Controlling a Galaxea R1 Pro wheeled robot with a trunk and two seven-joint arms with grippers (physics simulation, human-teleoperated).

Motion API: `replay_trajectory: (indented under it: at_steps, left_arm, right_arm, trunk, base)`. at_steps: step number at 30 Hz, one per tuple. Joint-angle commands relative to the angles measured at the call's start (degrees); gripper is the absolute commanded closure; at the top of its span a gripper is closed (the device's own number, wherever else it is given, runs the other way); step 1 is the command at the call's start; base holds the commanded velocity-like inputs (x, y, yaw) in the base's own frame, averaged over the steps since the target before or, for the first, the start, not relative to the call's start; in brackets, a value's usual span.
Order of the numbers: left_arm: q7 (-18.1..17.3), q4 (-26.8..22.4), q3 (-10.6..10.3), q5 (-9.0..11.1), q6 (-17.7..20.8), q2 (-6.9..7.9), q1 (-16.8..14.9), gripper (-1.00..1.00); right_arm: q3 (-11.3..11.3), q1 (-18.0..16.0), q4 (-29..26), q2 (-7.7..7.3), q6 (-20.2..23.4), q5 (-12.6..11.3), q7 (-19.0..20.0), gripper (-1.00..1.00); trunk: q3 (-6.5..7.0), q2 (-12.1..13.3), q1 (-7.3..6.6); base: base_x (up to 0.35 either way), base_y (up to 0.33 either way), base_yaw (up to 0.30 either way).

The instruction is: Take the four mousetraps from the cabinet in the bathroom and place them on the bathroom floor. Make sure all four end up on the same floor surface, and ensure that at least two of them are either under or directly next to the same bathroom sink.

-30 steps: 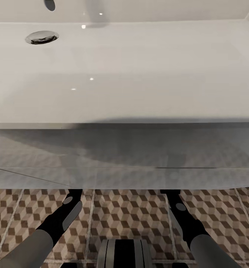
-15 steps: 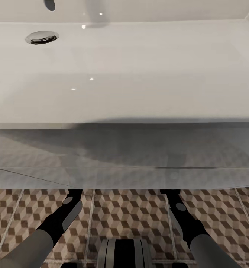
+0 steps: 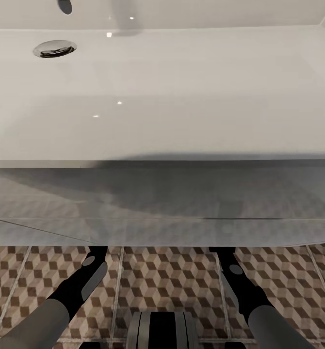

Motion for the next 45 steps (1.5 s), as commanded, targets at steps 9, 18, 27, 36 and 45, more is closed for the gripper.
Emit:
replay_trajectory:
  at_steps: [9,18,27,36,45]
  left_arm:
    - [0.64,-0.02,-0.49,0.46,-0.33,0.11,-0.07,1.0]
    - [0.64,-0.03,-0.49,0.46,-0.33,0.12,-0.07,1.0]
    - [0.67,-0.1,-0.49,0.44,-0.33,0.13,-0.07,1.0]
    - [0.72,-0.02,-0.43,0.37,-0.33,0.15,-0.1,1.0]
    - [0.65,0.05,-0.33,0.37,-0.62,0.22,-0.05,1.0]
  right_arm:
    - [0.05,-0.04,0.04,0.05,-0.15,0.11,-0.14,1.0]
    - [0.06,-0.03,0.04,0.04,-0.15,0.11,-0.14,1.0]
    - [-0.02,-0.02,0.04,0.02,-0.08,0.05,-0.18,1.0]
    - [-0.03,-0.03,0.13,0.02,-0.07,-0.12,-0.24,1.0]
    - [-0.05,-0.03,0.05,-0.08,-0.07,-0.03,-0.27,1.0]
  trunk:
    - [-0.03,-0.01,-0.01]
    - [-0.03,-0.01,-0.01]
    - [-0.03,-0.01,-0.01]
    - [-0.03,-0.01,-0.01]
    - [-0.03,-0.01,-0.01]
  base:
    - [0.0,0.0,0.0]
    - [0.0,0.0,0.0]
    - [0.0,0.0,0.0]
    - [0.0,0.0,0.0]
    - [0.0,0.0,0.0]
